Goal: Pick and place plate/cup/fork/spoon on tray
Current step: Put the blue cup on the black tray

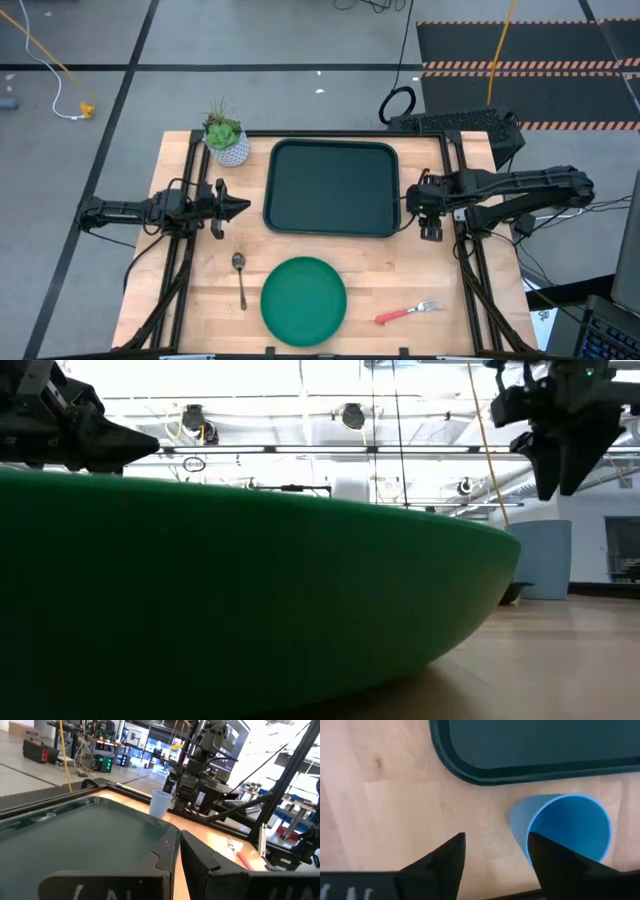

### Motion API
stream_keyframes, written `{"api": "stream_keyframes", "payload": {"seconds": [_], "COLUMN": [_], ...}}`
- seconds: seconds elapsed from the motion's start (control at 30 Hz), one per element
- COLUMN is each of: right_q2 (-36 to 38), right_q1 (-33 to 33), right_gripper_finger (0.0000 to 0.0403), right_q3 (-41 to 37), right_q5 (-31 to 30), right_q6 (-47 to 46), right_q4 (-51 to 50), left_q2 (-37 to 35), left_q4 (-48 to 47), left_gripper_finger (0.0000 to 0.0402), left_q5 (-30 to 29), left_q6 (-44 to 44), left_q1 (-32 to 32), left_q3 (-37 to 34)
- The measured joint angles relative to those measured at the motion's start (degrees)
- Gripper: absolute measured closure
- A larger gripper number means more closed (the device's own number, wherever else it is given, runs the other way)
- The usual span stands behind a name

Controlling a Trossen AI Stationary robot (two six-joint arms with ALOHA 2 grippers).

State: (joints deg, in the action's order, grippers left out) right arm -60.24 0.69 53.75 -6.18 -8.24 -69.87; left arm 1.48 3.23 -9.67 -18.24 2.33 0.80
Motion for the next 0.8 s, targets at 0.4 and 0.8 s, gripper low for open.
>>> {"api": "stream_keyframes", "payload": {"seconds": [0.4,0.8], "right_q2": [-4.1,-8.7], "right_q1": [-4.0,-6.3], "right_gripper_finger": [0.0189,0.0222], "right_q3": [-2.3,-2.3], "right_q5": [-4.3,-4.2], "right_q6": [1.8,2.0], "right_q4": [2.2,2.4], "left_q2": [0.0,0.0], "left_q4": [-0.2,3.0], "left_gripper_finger": [0.0371,0.0371], "left_q5": [0.0,0.1], "left_q6": [0.2,11.4], "left_q1": [0.0,0.0], "left_q3": [0.0,0.0]}}
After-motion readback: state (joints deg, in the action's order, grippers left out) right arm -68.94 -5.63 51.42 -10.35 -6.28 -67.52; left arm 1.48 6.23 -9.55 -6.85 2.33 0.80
